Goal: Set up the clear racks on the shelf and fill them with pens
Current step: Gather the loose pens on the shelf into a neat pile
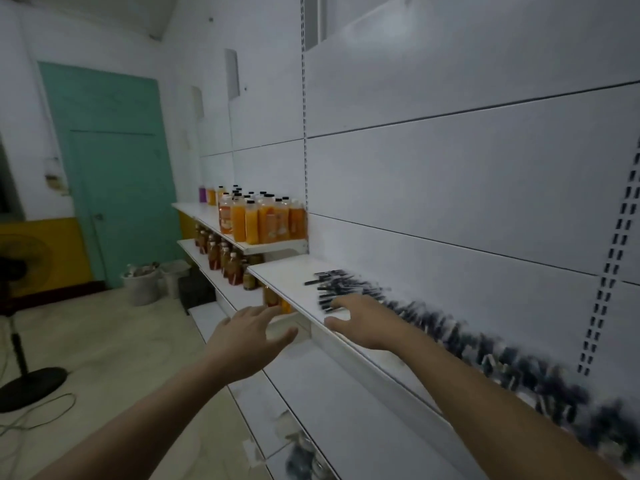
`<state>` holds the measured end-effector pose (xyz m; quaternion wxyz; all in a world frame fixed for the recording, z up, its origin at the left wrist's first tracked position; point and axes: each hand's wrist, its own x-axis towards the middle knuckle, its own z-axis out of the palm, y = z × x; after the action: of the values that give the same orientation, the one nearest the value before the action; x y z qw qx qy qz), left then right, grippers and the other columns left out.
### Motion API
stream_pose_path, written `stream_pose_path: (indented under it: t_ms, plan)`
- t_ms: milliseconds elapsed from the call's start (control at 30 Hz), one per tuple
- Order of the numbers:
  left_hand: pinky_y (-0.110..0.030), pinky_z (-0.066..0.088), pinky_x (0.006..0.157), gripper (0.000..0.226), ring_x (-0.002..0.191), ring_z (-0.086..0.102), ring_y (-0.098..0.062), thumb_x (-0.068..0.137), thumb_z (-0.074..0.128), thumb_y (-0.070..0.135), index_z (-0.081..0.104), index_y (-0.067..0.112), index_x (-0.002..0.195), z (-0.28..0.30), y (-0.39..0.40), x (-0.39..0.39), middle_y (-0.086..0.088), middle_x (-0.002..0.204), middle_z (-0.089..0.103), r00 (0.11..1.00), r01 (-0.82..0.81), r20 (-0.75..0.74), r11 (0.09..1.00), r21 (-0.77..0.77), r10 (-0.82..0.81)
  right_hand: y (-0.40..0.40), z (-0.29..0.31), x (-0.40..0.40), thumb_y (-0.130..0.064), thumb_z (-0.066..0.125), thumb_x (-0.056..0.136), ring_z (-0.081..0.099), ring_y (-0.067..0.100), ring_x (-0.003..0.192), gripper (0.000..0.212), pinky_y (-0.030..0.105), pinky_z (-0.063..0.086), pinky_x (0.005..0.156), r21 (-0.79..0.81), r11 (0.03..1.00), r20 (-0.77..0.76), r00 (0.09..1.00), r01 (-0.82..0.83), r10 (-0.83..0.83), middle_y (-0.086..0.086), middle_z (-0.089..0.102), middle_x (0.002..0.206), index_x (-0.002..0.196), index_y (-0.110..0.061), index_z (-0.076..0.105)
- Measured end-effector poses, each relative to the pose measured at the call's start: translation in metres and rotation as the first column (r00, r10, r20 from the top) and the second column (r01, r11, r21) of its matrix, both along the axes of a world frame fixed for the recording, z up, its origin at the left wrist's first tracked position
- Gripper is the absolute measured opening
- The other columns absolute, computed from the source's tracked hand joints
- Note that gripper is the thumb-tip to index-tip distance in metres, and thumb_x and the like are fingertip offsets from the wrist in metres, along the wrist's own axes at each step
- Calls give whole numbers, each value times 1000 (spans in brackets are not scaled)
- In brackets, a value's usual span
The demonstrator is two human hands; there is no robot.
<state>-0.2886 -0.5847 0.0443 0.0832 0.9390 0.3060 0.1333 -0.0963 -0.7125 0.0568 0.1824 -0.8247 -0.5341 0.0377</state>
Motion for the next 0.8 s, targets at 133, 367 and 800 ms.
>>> stream_pose_path:
  t_ms: [133,367,800]
  plan:
    - [-45,25,119,71,145,29,-16,92,35,71,31,33,151,12,72,49,5,157,36,999,12,-44,999,42,-11,68,4,49,-56,51,93,59,19,119,61,36,50,95,-8,1000,-94,996,2,-3,-5,47,149,146,-25,45]
    - [-45,22,120,70,147,26,-18,94,33,70,29,33,153,21,169,123,4,159,33,996,23,-90,995,95,-15,161,18,127,-54,49,95,49,24,125,54,40,45,99,-27,998,1,998,56,-56,2,50,143,141,-26,49]
    - [-47,28,118,68,145,31,-20,94,35,68,28,34,153,-4,360,245,5,160,31,973,220,-92,973,73,-213,297,3,216,-42,47,101,43,24,133,51,39,39,108,-82,949,11,952,305,-305,3,39,152,148,-22,39]
